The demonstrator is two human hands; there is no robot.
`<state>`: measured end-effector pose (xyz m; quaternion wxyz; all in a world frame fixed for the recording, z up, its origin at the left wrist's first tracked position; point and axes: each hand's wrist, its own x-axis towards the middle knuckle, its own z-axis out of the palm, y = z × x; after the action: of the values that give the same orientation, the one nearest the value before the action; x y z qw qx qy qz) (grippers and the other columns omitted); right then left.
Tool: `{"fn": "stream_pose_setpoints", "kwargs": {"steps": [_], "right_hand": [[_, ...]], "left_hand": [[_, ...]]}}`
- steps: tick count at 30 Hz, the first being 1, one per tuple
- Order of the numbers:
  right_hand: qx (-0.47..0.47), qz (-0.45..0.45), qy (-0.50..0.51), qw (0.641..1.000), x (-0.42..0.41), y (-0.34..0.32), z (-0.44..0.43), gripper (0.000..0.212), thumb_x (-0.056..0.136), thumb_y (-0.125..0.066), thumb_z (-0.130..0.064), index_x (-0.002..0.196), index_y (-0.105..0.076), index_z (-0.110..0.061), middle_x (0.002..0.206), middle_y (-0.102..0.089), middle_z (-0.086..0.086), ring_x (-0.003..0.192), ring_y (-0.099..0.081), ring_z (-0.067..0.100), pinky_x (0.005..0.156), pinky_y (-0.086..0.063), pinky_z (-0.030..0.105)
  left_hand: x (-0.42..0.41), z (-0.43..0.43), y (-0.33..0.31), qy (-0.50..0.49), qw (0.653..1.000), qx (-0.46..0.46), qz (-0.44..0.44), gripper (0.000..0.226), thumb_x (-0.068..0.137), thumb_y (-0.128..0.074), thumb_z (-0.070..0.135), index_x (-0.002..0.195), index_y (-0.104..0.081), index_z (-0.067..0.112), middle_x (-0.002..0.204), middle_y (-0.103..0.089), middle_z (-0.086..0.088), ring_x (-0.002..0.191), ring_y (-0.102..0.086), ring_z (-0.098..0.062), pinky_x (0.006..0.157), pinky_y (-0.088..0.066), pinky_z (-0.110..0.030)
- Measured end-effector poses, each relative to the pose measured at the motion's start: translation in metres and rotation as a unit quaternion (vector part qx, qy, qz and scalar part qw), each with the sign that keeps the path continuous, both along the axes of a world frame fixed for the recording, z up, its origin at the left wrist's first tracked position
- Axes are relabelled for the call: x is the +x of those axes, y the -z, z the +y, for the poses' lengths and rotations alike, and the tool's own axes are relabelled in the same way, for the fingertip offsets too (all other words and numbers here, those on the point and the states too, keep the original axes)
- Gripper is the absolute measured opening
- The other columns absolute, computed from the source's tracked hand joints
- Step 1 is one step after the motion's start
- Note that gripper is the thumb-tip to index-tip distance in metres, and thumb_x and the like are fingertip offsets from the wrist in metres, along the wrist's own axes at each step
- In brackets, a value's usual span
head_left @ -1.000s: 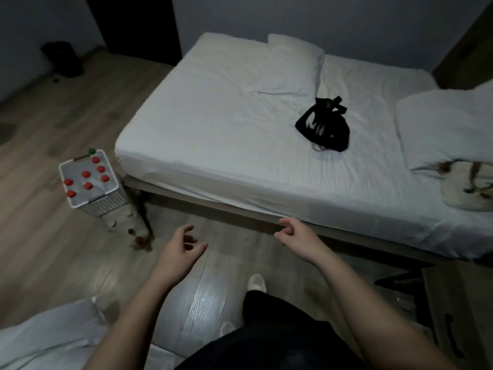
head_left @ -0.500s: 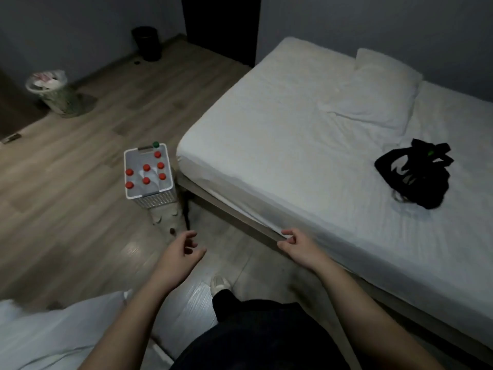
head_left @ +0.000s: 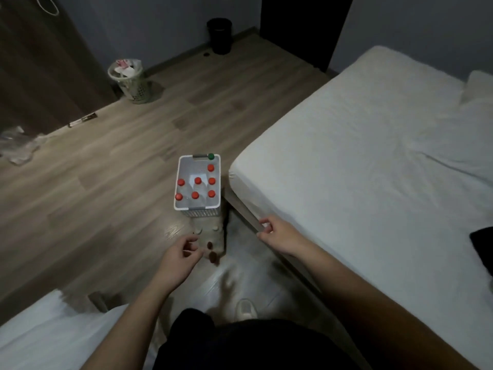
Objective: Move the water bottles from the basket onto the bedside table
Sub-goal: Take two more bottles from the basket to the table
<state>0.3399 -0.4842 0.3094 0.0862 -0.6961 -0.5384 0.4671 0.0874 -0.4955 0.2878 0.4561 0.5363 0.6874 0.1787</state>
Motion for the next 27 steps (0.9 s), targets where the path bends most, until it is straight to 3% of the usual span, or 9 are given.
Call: {"fn": "stream_pose_setpoints", "kwargs": {"steps": [6,11,16,18,21,27], "right_hand": [[-0.003,-0.001,-0.009,1.0,-0.035,0.013,0.055,0.05,0.088,-0.06,-0.022,0.135,-0.044,-0.014,0.095,-0.056,0.001,0.086,-0.055,0.015,0.075,-0.041,0.025],[-0.032,-0.008,0.008,0.999,-0.078,0.023,0.12,0.047,0.086,-0.06,-0.023,0.13,-0.047,-0.015,0.096,-0.054,0.0,0.091,-0.055,0.017,0.087,-0.047,0.034],[-0.052,-0.023,-0.001,0.998,-0.133,0.019,0.196,0.042,0.094,-0.052,-0.024,0.133,-0.045,-0.012,0.126,-0.058,0.009,0.114,-0.056,0.024,0.099,-0.043,0.034],[-0.071,-0.015,0.003,0.997,-0.157,0.025,0.227,0.039,0.093,-0.053,-0.025,0.13,-0.048,-0.012,0.125,-0.058,0.008,0.114,-0.057,0.026,0.097,-0.043,0.033],[-0.099,-0.008,0.023,0.995,-0.182,0.056,0.27,0.04,0.087,-0.057,-0.036,0.123,-0.052,-0.02,0.124,-0.061,0.004,0.115,-0.058,0.025,0.098,-0.047,0.042],[-0.172,-0.045,0.074,0.981,-0.208,0.151,0.325,0.048,0.086,-0.054,-0.029,0.131,-0.039,-0.022,0.133,-0.049,0.009,0.117,-0.053,0.031,0.096,-0.045,0.04]], "left_hand": [[-0.026,0.07,0.015,-0.012,1.0,-0.009,0.026,0.029,0.084,-0.064,0.009,0.112,-0.059,0.007,0.079,-0.057,-0.001,0.066,-0.053,-0.008,0.064,-0.04,-0.017],[-0.061,0.152,0.036,0.002,0.998,-0.036,0.042,0.034,0.082,-0.065,0.013,0.115,-0.058,0.008,0.084,-0.061,-0.004,0.073,-0.057,-0.018,0.075,-0.042,-0.027],[-0.102,0.243,0.053,0.094,0.99,-0.079,0.072,0.038,0.082,-0.066,0.026,0.116,-0.057,0.013,0.09,-0.065,-0.002,0.081,-0.06,-0.019,0.075,-0.044,-0.029],[-0.114,0.281,0.057,0.139,0.981,-0.103,0.089,0.039,0.082,-0.066,0.029,0.117,-0.055,0.015,0.092,-0.064,-0.001,0.083,-0.058,-0.018,0.073,-0.04,-0.027],[-0.129,0.331,0.076,0.181,0.97,-0.125,0.104,0.044,0.082,-0.065,0.03,0.121,-0.054,0.015,0.092,-0.06,0.001,0.083,-0.055,-0.015,0.072,-0.039,-0.027],[-0.14,0.41,0.147,0.258,0.945,-0.153,0.127,0.049,0.086,-0.06,0.026,0.131,-0.047,0.013,0.114,-0.061,-0.008,0.099,-0.057,-0.02,0.078,-0.038,-0.026]]}}
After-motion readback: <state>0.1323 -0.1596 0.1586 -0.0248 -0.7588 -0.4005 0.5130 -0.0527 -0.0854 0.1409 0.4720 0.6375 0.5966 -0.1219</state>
